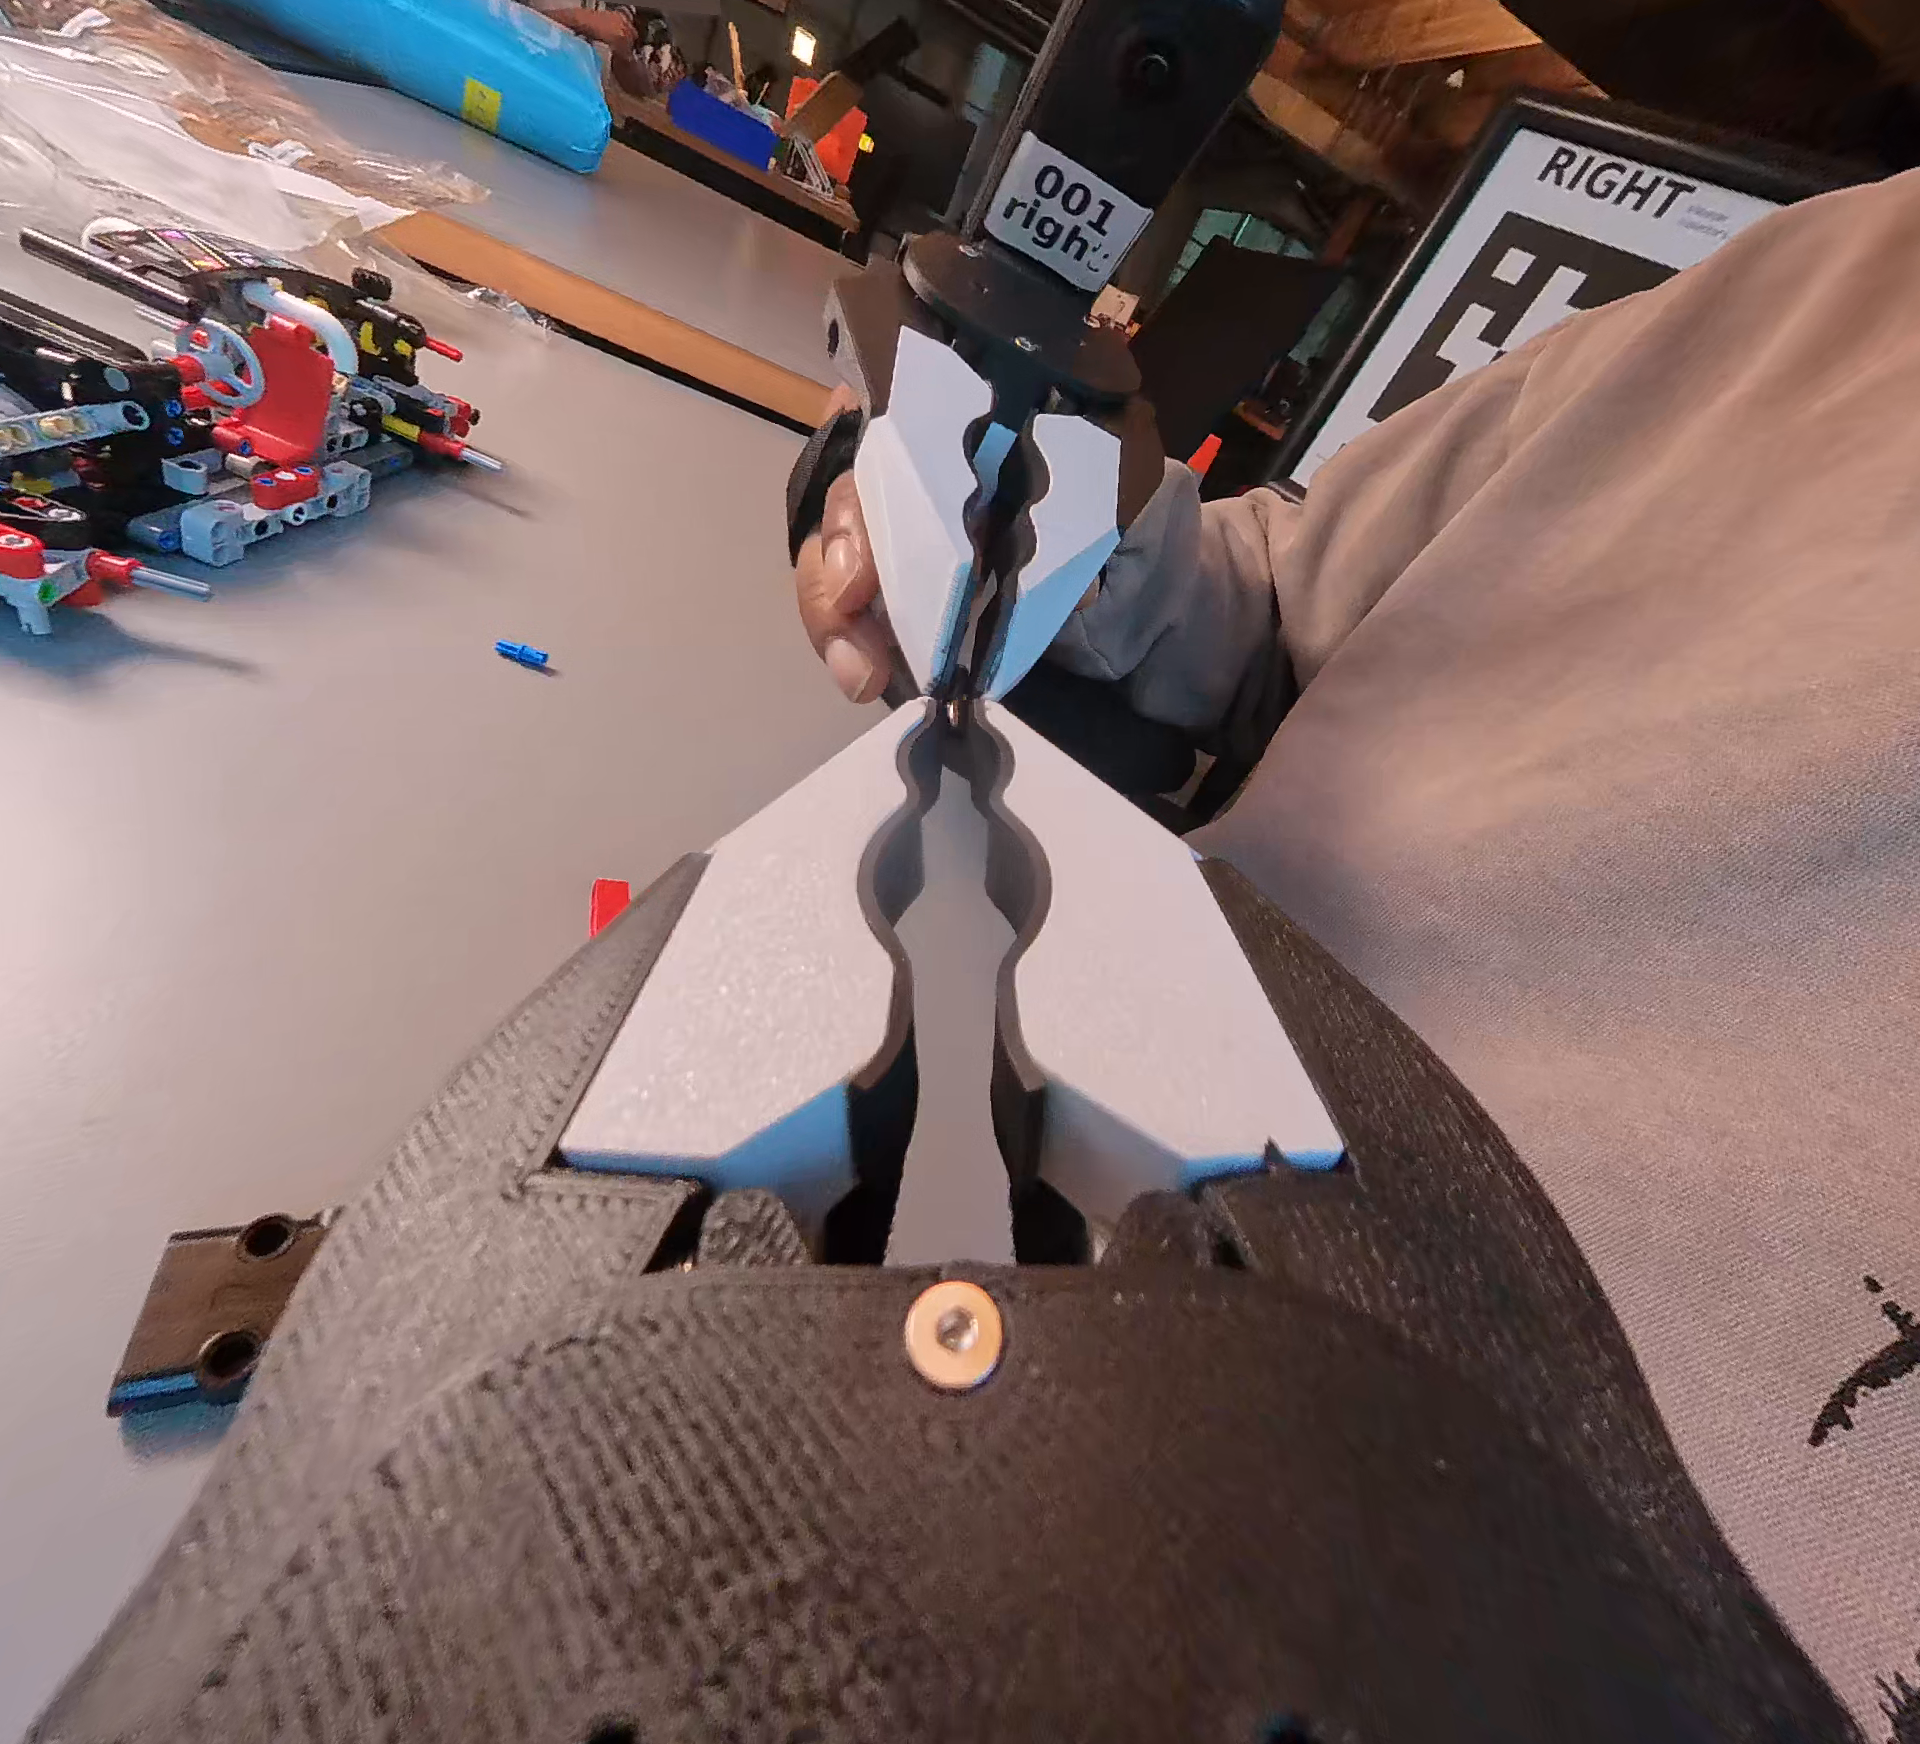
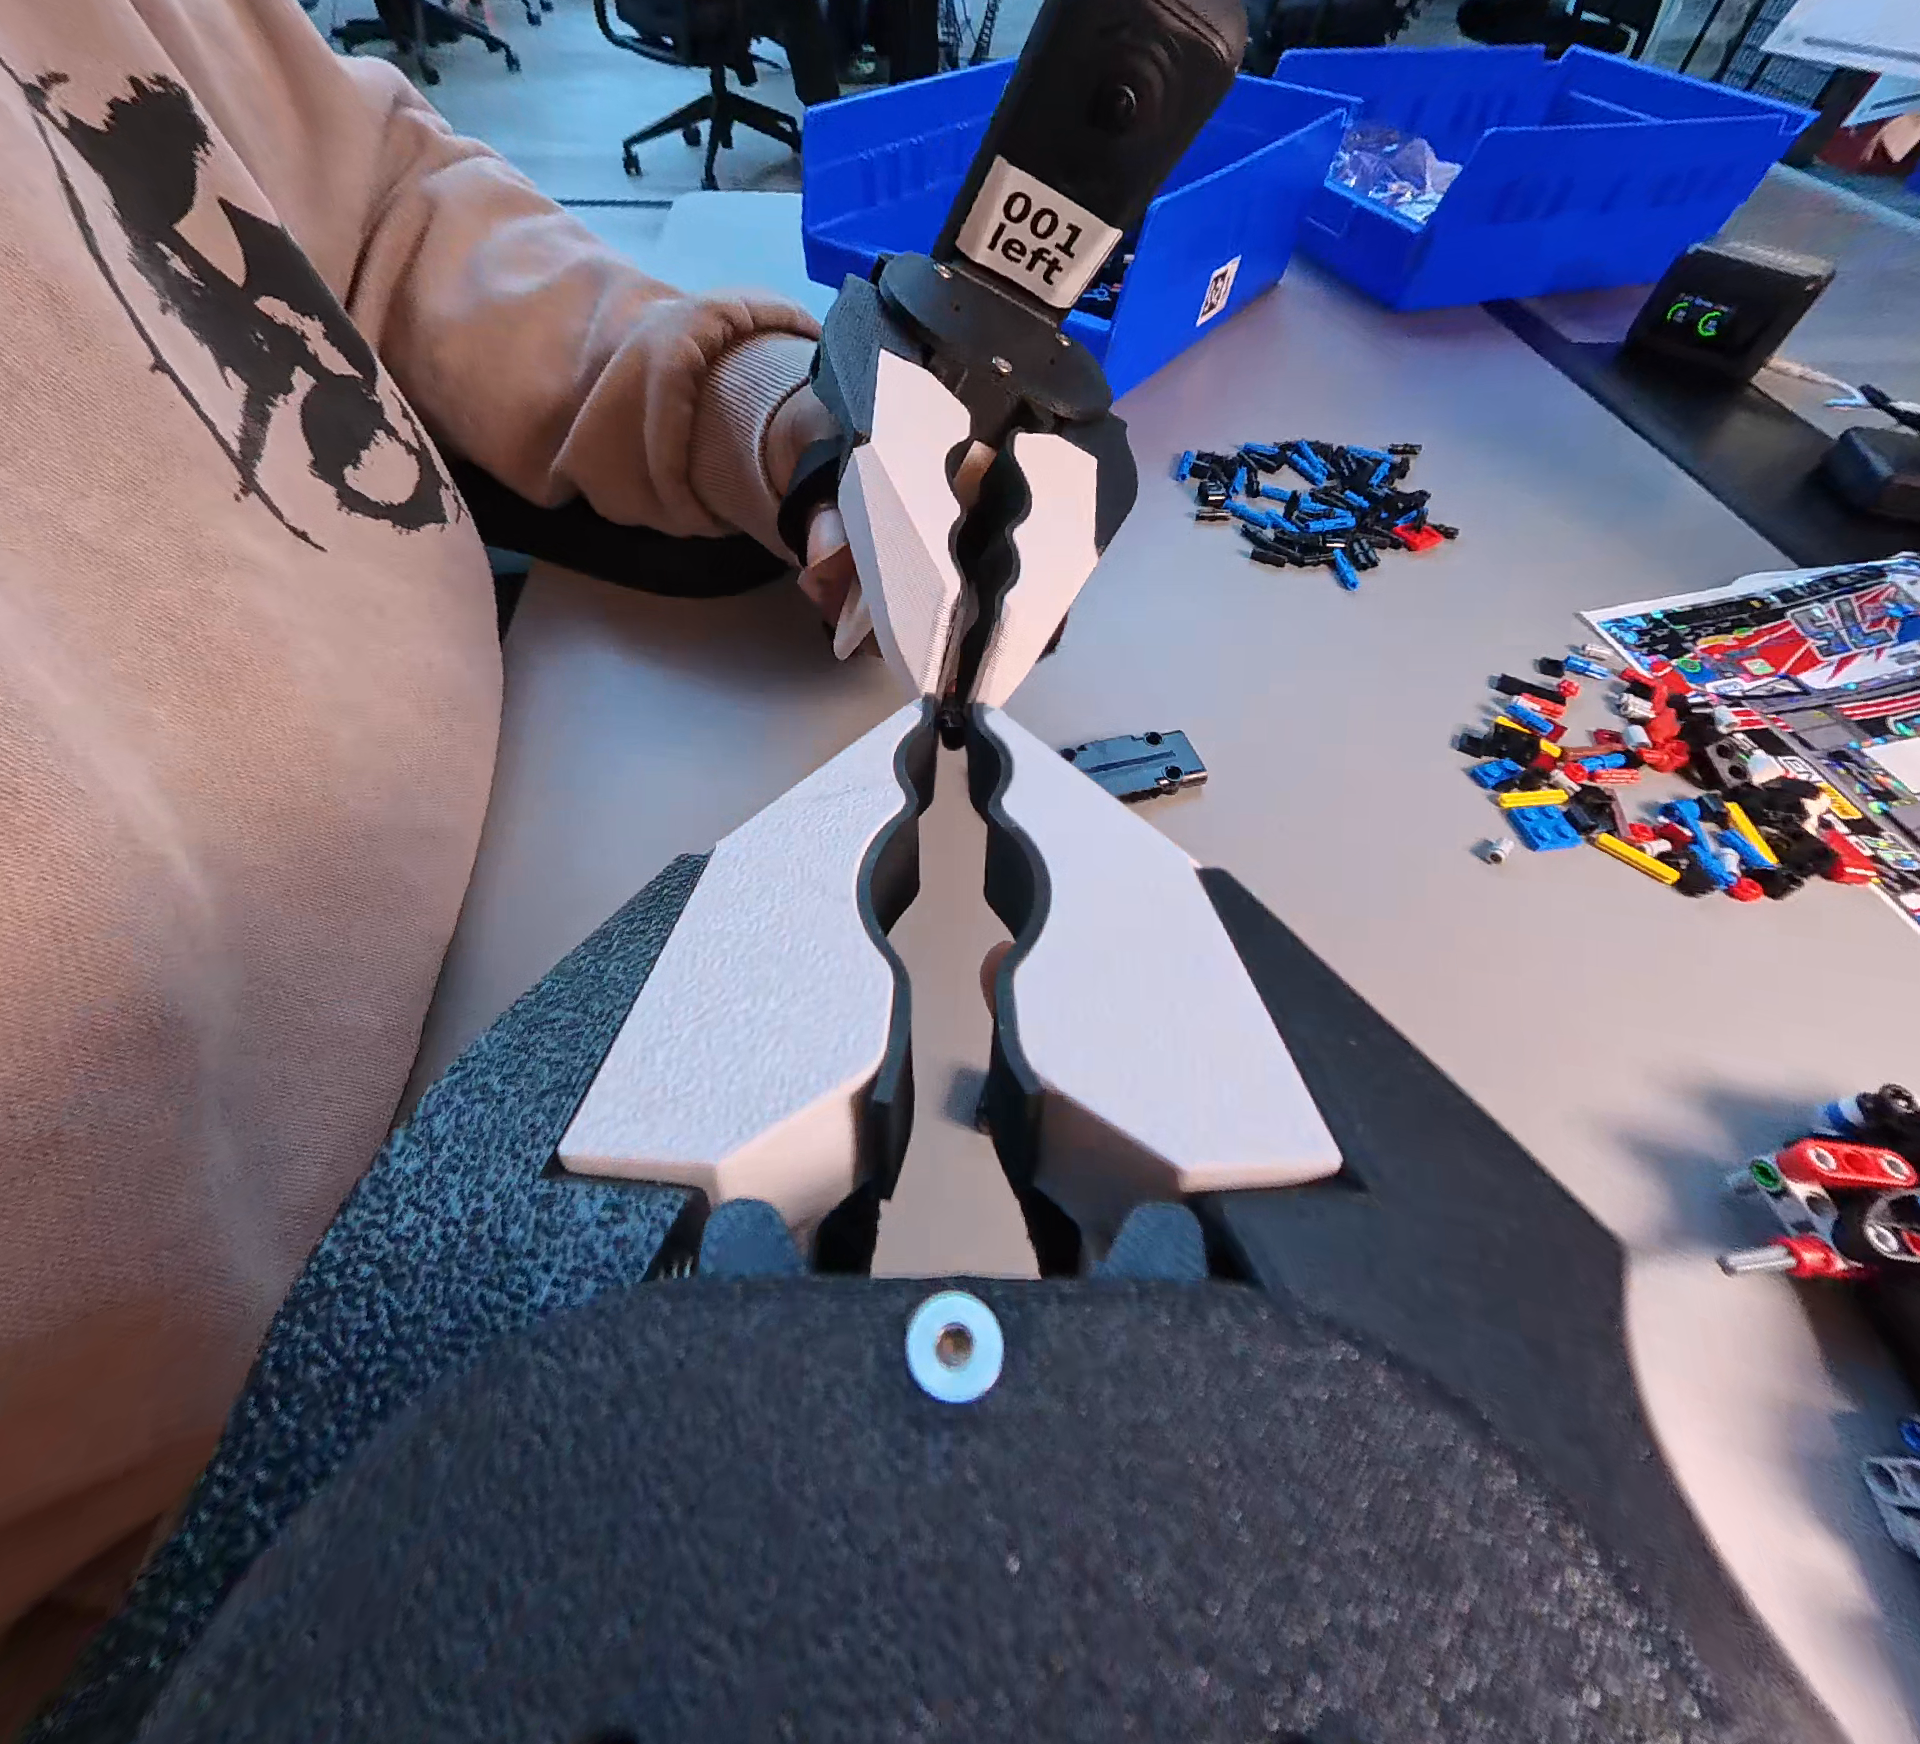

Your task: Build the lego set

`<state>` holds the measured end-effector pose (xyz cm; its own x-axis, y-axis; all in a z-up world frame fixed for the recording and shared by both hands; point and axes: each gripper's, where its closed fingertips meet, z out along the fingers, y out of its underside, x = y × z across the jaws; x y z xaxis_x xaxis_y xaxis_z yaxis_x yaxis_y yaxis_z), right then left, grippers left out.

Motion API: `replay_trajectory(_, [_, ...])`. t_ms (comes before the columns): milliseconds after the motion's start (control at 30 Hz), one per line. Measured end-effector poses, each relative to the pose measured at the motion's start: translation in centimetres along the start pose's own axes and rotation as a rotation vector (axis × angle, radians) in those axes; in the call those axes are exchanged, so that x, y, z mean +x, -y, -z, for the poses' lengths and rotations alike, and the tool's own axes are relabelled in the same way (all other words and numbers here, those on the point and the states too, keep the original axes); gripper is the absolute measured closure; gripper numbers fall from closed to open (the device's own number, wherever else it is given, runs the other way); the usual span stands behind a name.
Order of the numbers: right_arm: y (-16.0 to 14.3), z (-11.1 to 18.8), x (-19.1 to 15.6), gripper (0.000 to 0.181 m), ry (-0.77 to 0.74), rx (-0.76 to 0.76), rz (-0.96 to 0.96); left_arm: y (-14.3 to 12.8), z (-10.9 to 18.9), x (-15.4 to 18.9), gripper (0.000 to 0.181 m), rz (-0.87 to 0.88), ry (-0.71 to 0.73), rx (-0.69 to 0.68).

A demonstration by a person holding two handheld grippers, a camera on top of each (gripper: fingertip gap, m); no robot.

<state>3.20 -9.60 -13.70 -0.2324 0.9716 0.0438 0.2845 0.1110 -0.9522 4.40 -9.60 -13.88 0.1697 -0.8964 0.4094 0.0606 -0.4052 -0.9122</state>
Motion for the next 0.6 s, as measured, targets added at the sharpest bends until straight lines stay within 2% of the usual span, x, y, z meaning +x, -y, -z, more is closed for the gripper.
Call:
replay_trajectory(133, [-0.1, 0.2, 0.1, 0.18, 0.003, -0.007, -0.007, 0.0, -0.2, -0.3, 0.179, 0.012, 0.017, 0.005])
replay_trajectory(167, [-0.6, 0.3, 0.3, 0.179, -0.006, -0.036, -0.01, -0.4, -0.3, -0.7, 0.176, -0.003, 0.053, -0.015])
replay_trajectory(200, [-1.2, 0.7, 0.7, 0.18, -0.017, -0.073, -0.01, -0.8, -0.4, -1.1, 0.166, -0.022, 0.088, -0.044])
replay_trajectory(267, [-4.1, 1.6, 1.1, 0.18, -0.011, -0.23, -0.039, -1.9, -0.4, -2.0, 0.161, -0.053, 0.155, -0.119])
replay_trajectory(333, [-8.0, 2.8, 2.3, 0.18, -0.072, -0.423, -0.026, -3.2, -0.4, -2.7, 0.168, -0.088, 0.213, -0.217])
replay_trajectory(400, [-10.3, 3.2, 2.0, 0.179, -0.065, -0.529, -0.033, -4.3, -0.6, -2.7, 0.173, -0.134, 0.229, -0.3])
replay_trajectory(600, [-10.8, 1.9, 0.9, 0.179, -0.015, -0.54, -0.012, -6.9, -1.0, -3.1, 0.172, -0.191, 0.265, -0.453])
